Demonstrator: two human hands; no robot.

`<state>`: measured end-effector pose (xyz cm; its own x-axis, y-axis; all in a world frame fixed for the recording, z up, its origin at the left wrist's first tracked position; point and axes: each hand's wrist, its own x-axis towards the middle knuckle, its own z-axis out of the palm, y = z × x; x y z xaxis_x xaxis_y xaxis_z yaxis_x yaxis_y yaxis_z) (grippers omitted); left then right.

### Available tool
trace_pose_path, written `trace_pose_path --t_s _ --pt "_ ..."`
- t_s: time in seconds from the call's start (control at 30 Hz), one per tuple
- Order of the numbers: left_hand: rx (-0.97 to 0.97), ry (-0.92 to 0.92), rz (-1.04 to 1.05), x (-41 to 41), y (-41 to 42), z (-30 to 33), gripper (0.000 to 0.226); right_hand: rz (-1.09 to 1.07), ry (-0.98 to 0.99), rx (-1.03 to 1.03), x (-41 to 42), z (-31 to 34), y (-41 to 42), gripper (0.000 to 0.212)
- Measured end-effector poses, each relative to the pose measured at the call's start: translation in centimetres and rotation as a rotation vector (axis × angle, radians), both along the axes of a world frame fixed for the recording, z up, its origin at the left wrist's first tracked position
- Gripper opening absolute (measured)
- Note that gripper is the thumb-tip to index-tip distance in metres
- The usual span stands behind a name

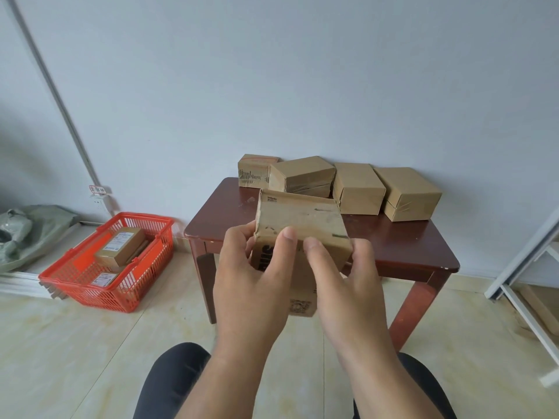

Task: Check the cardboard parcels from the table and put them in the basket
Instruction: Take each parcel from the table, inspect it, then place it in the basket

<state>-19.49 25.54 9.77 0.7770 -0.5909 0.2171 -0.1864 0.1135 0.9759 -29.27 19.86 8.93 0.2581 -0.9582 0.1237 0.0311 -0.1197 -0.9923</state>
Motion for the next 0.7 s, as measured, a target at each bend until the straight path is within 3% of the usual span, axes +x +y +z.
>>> trace_pose_path --t_s 0.1,0.37,0.53,0.7 --pt "-0.003 0.014 -0.053 0.3 -0.1 -0.1 0.023 0.047 -0.018 0.051 0.1 -0.5 -0.1 0.022" --pt "0.057 -0.019 -0.12 0.6 -0.6 -2.2 0.054 -0.036 0.025 0.024 0.1 -0.6 -1.0 0.032" --pt "0.036 -0.101 -0.037 1.7 -1.3 -1.7 0.038 -0.04 0.061 -0.012 0.3 -1.7 0.2 0.033" --pt "0.042 -0.103 -0.046 1.2 -0.9 -2.3 0.04 -0.075 0.077 -0.028 0.4 -1.6 -0.6 0.035"
